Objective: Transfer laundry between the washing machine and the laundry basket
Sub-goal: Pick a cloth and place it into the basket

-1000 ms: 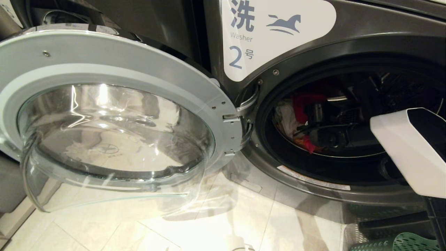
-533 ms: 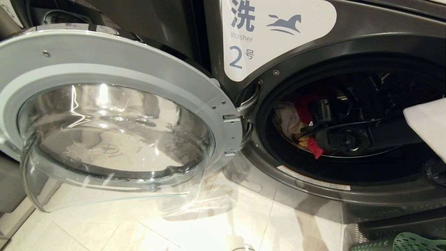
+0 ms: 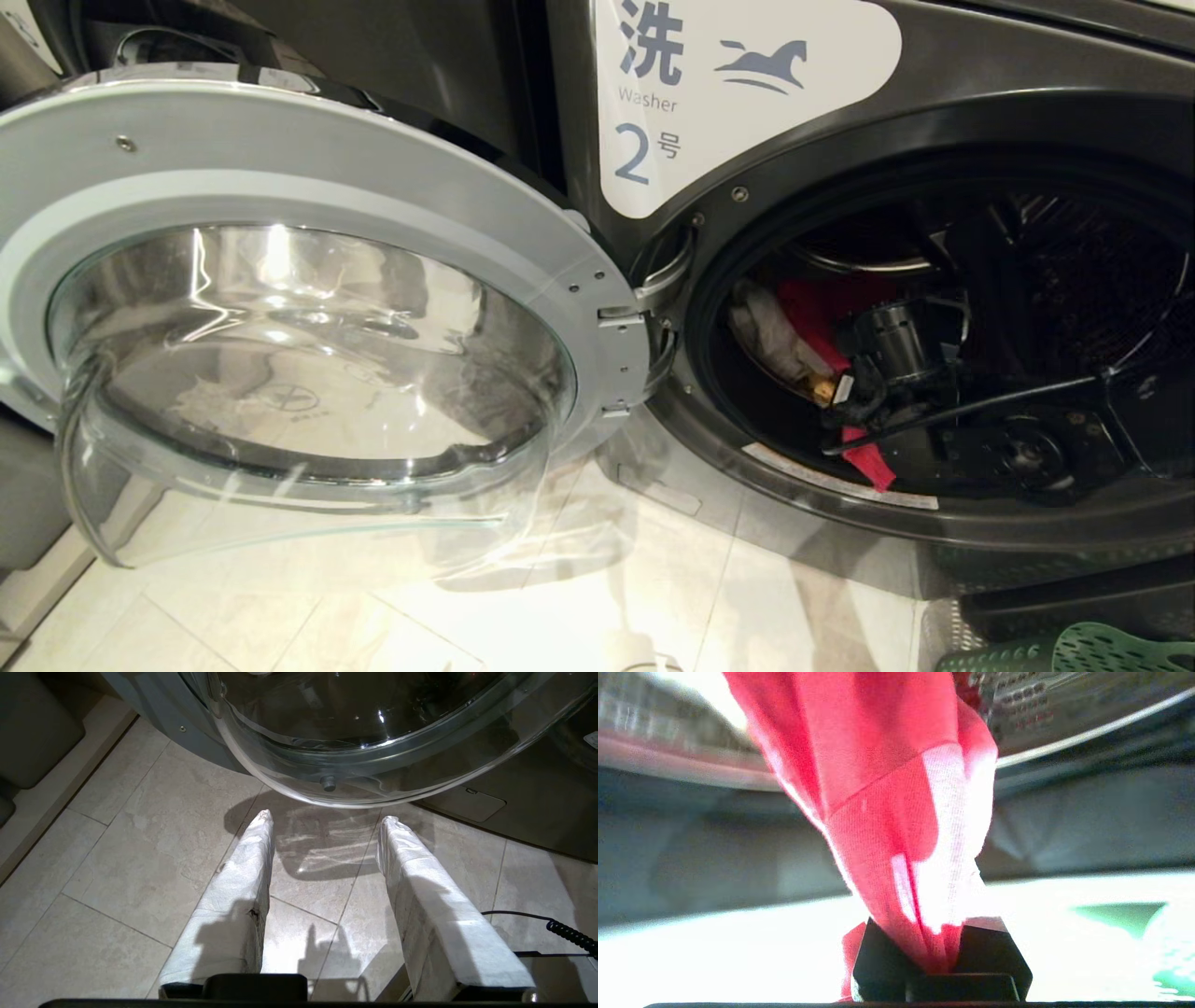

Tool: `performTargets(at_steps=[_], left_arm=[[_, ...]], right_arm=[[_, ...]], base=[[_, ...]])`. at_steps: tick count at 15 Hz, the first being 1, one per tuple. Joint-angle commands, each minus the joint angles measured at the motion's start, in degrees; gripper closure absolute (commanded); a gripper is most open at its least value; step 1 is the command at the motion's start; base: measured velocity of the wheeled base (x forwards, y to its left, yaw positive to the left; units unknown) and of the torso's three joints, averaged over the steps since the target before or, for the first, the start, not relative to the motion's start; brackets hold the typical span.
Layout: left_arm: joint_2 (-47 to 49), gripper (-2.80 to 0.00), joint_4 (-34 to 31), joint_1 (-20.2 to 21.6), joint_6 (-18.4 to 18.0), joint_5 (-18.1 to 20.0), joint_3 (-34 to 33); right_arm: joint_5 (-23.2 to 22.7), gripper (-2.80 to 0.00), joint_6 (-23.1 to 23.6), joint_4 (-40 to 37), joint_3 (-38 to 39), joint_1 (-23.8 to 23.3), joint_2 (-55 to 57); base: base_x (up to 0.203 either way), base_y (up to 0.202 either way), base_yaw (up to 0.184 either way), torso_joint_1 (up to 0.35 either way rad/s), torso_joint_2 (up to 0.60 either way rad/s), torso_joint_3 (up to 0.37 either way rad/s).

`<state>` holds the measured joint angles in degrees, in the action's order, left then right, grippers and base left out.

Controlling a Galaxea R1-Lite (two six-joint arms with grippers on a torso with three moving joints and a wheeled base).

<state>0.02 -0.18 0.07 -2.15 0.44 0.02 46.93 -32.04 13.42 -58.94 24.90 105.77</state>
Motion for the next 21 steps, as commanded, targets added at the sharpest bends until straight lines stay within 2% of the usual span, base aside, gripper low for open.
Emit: performTargets(at_steps=[1,6,10,13,15,18,21], left_arm=[[0.0,0.00,0.0,0.0,-0.1,0.0,0.0],[0.0,0.00,0.0,0.0,0.0,0.0,0.1],[0.0,0.00,0.0,0.0,0.0,0.0,0.0],[0.0,0.00,0.0,0.0,0.0,0.0,0.0],[0.0,0.00,0.0,0.0,0.0,0.0,0.1],[0.0,0.00,0.0,0.0,0.0,0.0,0.0],[0.0,0.00,0.0,0.0,-0.1,0.0,0.0]], right_arm=[[0.8,0.00,0.7,0.0,5.6,2.0,-5.9],[1.2,0.00,6.9,-0.1,17.3,2.9,-18.1],[1.2,0.00,10.2,-0.1,22.4,3.5,-29.0],[1.3,0.00,13.8,-0.1,27.6,9.1,-39.6],[2.2,0.00,18.1,0.0,30.4,12.1,-46.1],[3.3,0.00,24.4,0.3,30.2,14.5,-51.7],[3.3,0.00,27.6,0.3,28.9,16.4,-55.9]], base=[[0.000,0.000,0.000,0.000,0.00,0.000],[0.000,0.000,0.000,0.000,0.00,0.000],[0.000,0.000,0.000,0.000,0.00,0.000],[0.000,0.000,0.000,0.000,0.00,0.000],[0.000,0.000,0.000,0.000,0.00,0.000],[0.000,0.000,0.000,0.000,0.00,0.000],[0.000,0.000,0.000,0.000,0.00,0.000]])
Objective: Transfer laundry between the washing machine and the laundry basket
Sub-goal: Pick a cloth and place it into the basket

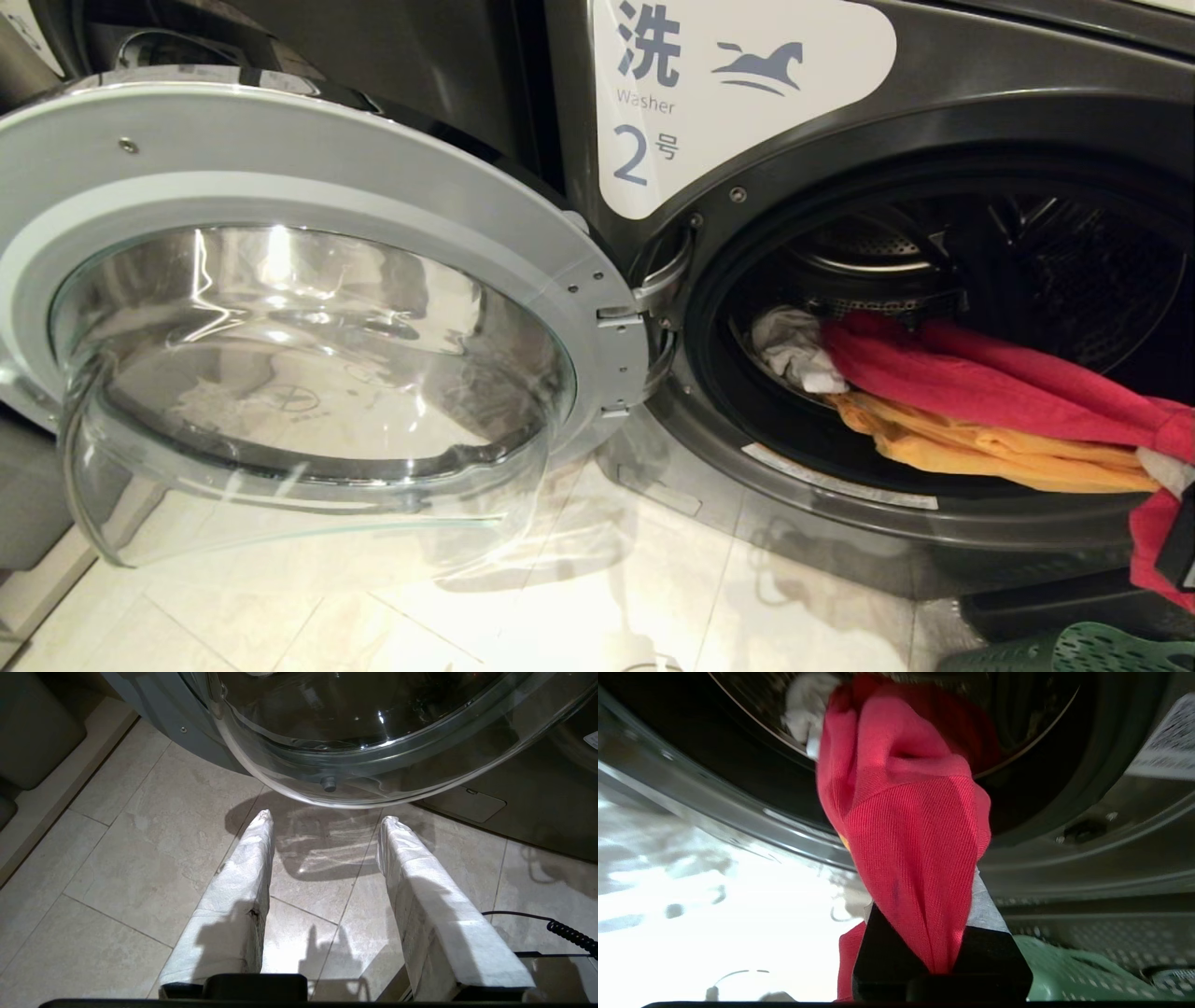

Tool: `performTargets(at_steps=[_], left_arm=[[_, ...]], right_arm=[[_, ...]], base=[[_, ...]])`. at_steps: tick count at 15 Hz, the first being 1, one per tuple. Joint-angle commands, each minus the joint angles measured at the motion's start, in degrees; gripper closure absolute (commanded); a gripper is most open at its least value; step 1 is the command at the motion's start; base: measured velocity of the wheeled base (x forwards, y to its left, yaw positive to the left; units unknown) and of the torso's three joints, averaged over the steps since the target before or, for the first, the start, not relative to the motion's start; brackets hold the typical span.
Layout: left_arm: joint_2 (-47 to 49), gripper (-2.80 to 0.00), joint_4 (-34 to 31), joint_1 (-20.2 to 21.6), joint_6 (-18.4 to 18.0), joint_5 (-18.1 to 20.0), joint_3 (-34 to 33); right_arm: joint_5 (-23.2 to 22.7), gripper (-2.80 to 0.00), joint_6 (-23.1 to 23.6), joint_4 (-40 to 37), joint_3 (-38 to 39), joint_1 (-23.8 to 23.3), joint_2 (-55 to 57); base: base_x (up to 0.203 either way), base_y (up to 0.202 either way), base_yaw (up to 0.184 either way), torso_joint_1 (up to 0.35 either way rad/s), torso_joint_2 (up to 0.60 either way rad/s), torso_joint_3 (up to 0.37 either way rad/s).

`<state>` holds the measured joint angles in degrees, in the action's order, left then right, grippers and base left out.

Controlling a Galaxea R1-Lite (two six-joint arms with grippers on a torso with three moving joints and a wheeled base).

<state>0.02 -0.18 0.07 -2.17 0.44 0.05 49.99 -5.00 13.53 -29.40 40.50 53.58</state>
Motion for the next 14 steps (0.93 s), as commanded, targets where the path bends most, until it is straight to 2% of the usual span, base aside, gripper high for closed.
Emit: performTargets(at_steps=[1,6,11,14], left_arm=[[0.0,0.00,0.0,0.0,0.0,0.0,0.0],[0.0,0.00,0.0,0.0,0.0,0.0,0.0],[0.1,0.00,0.0,0.0,0.0,0.0,0.0],[0.0,0.00,0.0,0.0,0.1,0.0,0.0]], right_arm=[[0.0,0.00,2.0,0.1,-2.1,1.0,-5.2],[-0.6,0.00,6.8,0.1,-8.9,6.1,-8.2],[-0.6,0.00,11.4,0.3,-10.1,9.0,-12.3],[-2.8,0.00,14.2,0.1,-9.1,11.8,-14.8]], base=[[0.000,0.000,0.000,0.000,0.00,0.000],[0.000,0.000,0.000,0.000,0.00,0.000],[0.000,0.000,0.000,0.000,0.00,0.000],[0.000,0.000,0.000,0.000,0.00,0.000]])
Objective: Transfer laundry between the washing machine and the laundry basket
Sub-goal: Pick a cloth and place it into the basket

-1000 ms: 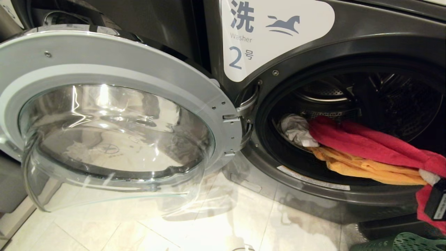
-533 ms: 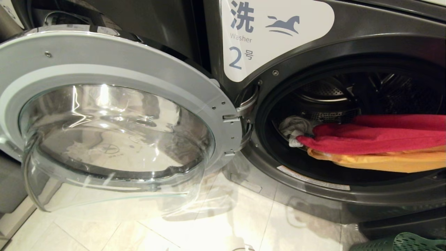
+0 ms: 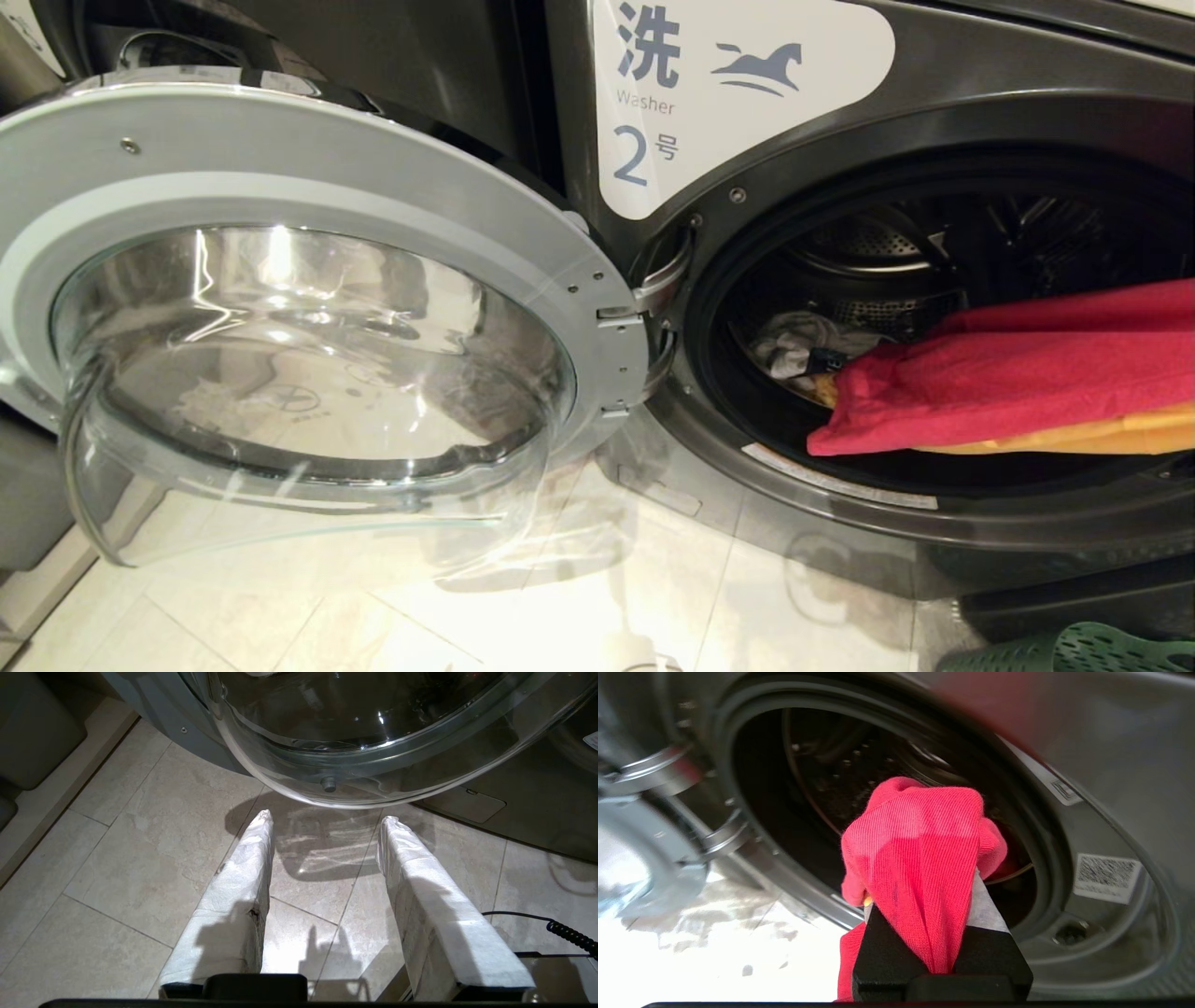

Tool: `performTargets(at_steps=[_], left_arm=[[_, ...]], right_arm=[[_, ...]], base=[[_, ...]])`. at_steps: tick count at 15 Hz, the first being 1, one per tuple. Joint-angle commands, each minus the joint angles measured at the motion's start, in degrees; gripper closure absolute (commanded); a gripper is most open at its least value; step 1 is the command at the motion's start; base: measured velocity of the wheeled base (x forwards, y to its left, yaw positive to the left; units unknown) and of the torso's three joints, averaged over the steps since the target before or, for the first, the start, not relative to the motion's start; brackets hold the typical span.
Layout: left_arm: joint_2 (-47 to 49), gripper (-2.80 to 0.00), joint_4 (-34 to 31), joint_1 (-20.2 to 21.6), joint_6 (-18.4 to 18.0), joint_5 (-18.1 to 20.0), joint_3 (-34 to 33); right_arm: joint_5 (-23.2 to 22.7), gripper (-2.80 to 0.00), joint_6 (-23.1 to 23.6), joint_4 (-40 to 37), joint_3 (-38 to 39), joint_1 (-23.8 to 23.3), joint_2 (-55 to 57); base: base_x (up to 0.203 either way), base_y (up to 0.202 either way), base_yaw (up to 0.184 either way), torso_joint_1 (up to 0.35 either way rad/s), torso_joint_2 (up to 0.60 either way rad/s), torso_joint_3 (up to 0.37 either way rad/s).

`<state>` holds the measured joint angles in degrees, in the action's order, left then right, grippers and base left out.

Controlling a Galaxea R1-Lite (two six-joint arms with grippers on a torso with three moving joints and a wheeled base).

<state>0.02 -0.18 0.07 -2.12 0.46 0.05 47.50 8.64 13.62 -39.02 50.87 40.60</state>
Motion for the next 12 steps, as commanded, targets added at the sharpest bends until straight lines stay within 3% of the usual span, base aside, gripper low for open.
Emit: performTargets(at_steps=[1,6,12], left_arm=[[0.0,0.00,0.0,0.0,0.0,0.0,0.0],[0.0,0.00,0.0,0.0,-0.1,0.0,0.0],[0.0,0.00,0.0,0.0,0.0,0.0,0.0]], right_arm=[[-0.9,0.00,1.6,0.0,0.9,3.0,-3.1],[-1.4,0.00,7.7,0.1,0.4,13.3,-6.0],[-0.9,0.00,12.4,0.2,-5.2,19.9,-7.0]], base=[[0.000,0.000,0.000,0.000,0.00,0.000],[0.000,0.000,0.000,0.000,0.00,0.000],[0.000,0.000,0.000,0.000,0.00,0.000]])
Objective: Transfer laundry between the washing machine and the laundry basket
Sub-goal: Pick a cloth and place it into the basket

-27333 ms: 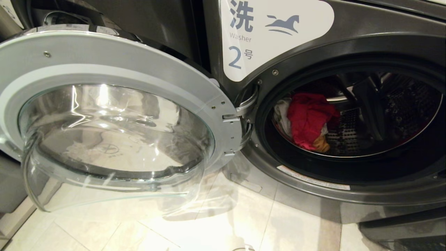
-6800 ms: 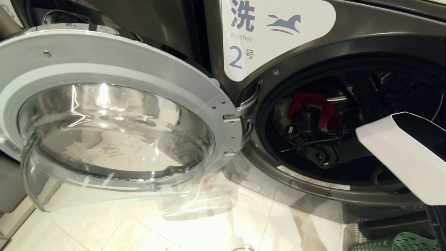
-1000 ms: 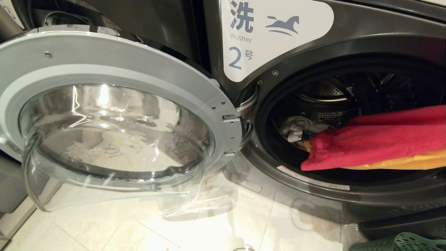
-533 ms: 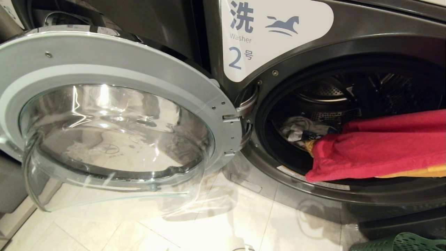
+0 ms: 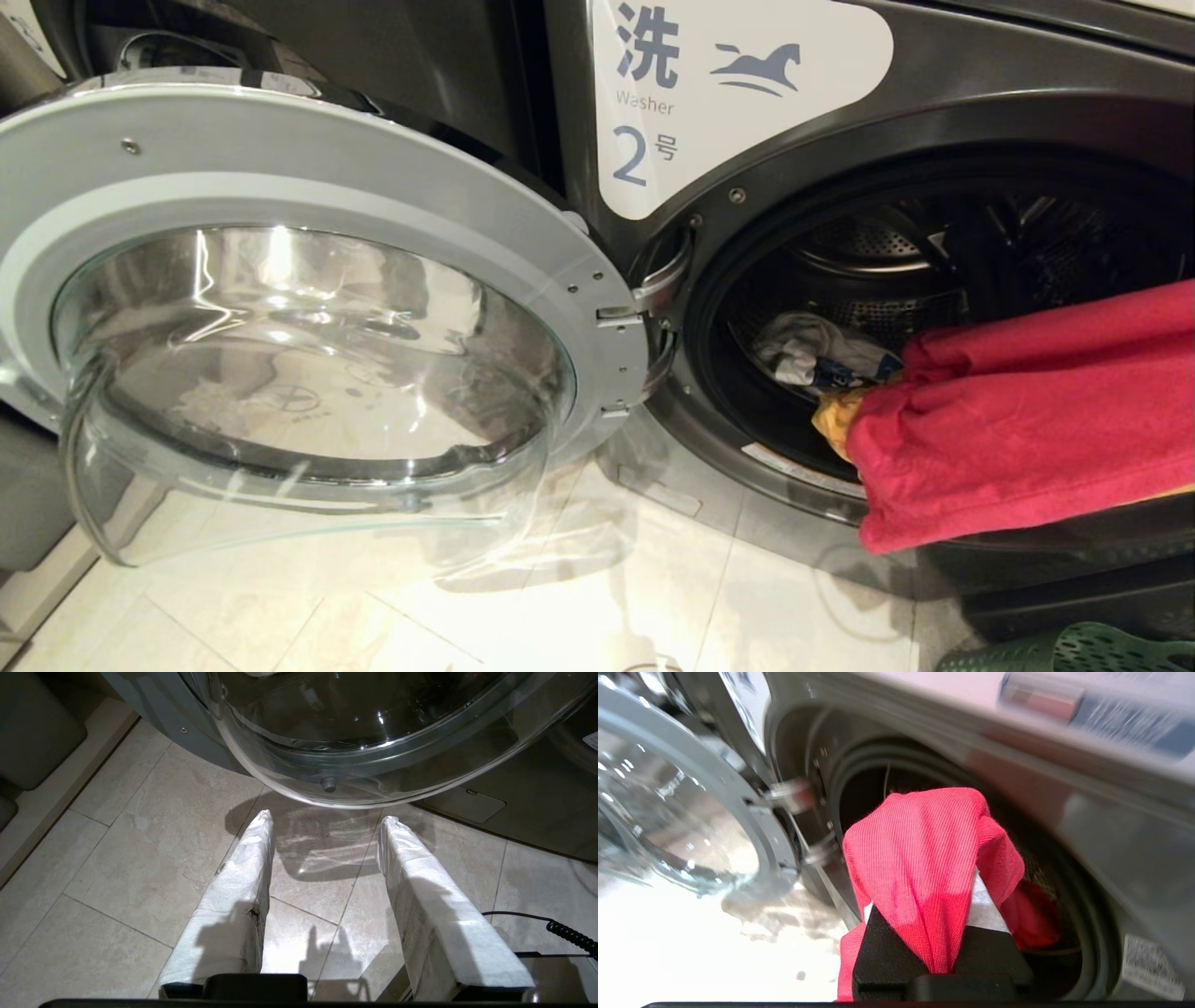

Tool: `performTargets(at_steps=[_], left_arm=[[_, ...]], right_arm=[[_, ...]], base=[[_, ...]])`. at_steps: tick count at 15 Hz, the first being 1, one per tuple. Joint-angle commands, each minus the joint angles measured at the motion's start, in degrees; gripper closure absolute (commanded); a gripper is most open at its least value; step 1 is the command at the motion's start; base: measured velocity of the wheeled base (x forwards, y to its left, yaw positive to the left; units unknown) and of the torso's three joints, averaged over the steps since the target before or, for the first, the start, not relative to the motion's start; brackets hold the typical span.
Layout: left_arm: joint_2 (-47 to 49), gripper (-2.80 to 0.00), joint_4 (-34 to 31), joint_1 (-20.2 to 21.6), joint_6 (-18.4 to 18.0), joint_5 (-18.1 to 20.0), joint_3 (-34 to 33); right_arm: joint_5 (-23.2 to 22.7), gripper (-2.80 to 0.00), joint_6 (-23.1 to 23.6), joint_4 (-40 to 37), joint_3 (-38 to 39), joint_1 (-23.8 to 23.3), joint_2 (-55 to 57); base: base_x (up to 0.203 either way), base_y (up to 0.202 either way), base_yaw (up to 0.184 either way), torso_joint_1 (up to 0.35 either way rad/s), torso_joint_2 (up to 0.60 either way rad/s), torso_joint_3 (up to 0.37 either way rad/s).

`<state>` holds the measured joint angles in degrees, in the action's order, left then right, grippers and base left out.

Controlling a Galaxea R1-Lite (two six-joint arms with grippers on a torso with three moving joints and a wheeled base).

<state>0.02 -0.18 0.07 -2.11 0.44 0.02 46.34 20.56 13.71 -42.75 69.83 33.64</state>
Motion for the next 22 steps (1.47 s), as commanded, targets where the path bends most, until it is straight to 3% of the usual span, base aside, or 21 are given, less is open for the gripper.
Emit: performTargets(at_steps=[1,12,15,19,22], left_arm=[[0.0,0.00,0.0,0.0,-0.1,0.0,0.0],[0.0,0.00,0.0,0.0,0.0,0.0,0.0],[0.0,0.00,0.0,0.0,-0.1,0.0,0.0],[0.0,0.00,0.0,0.0,0.0,0.0,0.0],[0.0,0.00,0.0,0.0,-0.1,0.0,0.0]], right_arm=[[0.2,0.00,1.1,0.1,-2.5,1.1,0.0],[-0.1,0.00,3.7,-0.1,-13.9,3.6,2.1],[-0.3,0.00,7.0,-0.2,-14.6,3.6,2.3],[-0.3,0.00,7.2,-0.4,-16.4,3.6,2.7],[-3.4,0.00,7.9,-0.2,-18.7,3.5,3.5]], base=[[0.000,0.000,0.000,0.000,0.00,0.000],[0.000,0.000,0.000,0.000,0.00,0.000],[0.000,0.000,0.000,0.000,0.00,0.000],[0.000,0.000,0.000,0.000,0.00,0.000],[0.000,0.000,0.000,0.000,0.00,0.000]])
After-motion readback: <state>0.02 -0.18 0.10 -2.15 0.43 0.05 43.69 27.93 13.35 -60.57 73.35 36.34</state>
